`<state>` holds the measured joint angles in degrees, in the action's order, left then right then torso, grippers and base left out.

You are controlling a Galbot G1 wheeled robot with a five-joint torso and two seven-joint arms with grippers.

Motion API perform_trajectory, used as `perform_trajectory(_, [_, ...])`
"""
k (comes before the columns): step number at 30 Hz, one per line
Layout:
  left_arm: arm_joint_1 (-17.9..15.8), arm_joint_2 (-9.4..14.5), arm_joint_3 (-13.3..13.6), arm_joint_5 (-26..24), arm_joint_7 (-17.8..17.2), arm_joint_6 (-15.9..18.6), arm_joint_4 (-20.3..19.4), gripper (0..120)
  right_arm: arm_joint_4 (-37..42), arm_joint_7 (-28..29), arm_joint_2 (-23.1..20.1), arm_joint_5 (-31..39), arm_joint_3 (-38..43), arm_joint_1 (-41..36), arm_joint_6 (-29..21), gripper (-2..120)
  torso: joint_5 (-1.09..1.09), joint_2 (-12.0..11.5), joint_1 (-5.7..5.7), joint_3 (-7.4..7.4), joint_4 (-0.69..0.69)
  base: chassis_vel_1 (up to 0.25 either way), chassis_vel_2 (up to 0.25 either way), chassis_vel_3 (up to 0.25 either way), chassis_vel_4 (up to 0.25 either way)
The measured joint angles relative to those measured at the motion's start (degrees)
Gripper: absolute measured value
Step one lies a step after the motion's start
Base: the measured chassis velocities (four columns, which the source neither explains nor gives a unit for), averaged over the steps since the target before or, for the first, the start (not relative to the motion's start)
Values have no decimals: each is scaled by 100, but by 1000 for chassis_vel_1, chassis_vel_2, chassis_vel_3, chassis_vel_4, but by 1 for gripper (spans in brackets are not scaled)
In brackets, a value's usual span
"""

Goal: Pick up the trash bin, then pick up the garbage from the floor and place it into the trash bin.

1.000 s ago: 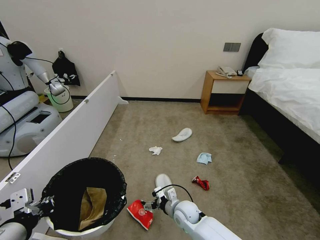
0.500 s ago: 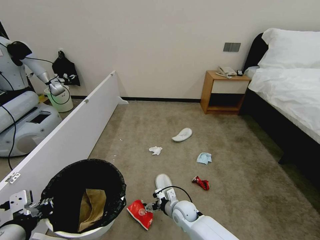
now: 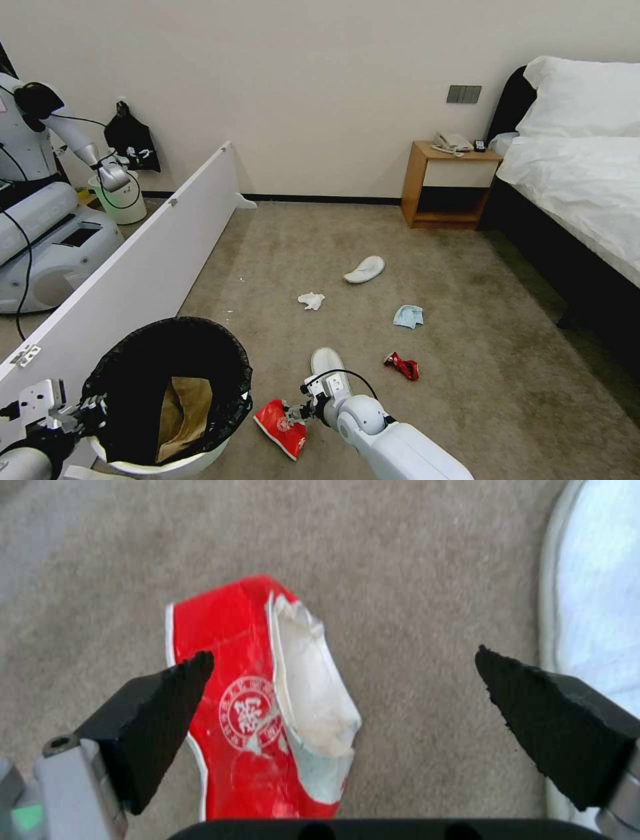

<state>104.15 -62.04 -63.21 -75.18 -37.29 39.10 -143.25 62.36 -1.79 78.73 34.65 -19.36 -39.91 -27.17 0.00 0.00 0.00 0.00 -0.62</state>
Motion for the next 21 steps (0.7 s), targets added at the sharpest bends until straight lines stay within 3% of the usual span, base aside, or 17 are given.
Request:
perform_trajectory(8, [-27,6,-7,-5,0,0,0,3,-276,-102,62,-182,10,8,-106,96,0,0,0,0,0,0,0,0,0])
perform_trajectory(14, [-36,-12,3,0,-1,0,0,3,-370,-143,114,-182,1,32,-135,76,0,0,0,0,0,0,0,0,0])
perform_trajectory(17, [-41,-13,-1,1,-2,0,0,3,-429,-145,153,-173,-6,52,-140,59,0,0,0,0,0,0,0,0,0])
perform_trajectory(21, [-38,-13,-9,1,-3,0,0,3,-453,-157,165,-170,-6,58,-140,51,0,0,0,0,0,0,0,0,0])
